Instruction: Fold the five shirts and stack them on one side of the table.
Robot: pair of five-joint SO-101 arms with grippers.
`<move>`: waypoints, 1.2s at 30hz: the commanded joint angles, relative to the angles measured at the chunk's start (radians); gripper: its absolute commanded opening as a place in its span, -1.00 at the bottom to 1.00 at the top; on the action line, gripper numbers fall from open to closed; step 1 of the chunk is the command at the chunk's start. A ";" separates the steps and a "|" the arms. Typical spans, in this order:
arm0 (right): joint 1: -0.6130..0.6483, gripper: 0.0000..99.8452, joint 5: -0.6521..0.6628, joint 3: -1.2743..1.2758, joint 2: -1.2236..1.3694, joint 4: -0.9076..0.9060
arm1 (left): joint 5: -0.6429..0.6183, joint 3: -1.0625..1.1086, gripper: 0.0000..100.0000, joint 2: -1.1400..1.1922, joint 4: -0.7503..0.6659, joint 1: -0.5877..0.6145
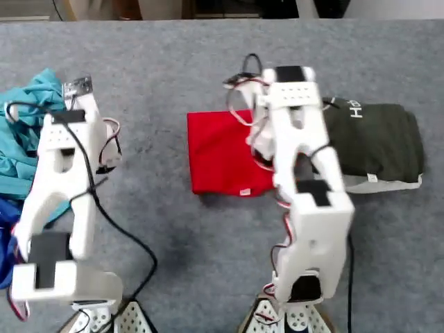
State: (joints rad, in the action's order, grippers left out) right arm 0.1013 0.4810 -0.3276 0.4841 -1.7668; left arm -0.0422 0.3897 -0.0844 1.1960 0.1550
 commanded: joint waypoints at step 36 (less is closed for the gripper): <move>-0.120 -1.00 0.146 0.297 0.027 0.219 | -0.107 -0.709 -0.96 0.634 -0.302 -0.430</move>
State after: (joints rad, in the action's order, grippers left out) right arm -0.0031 0.6145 -0.0315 0.4795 -1.5689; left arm -0.1603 -0.0813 0.4388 0.7894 -0.2793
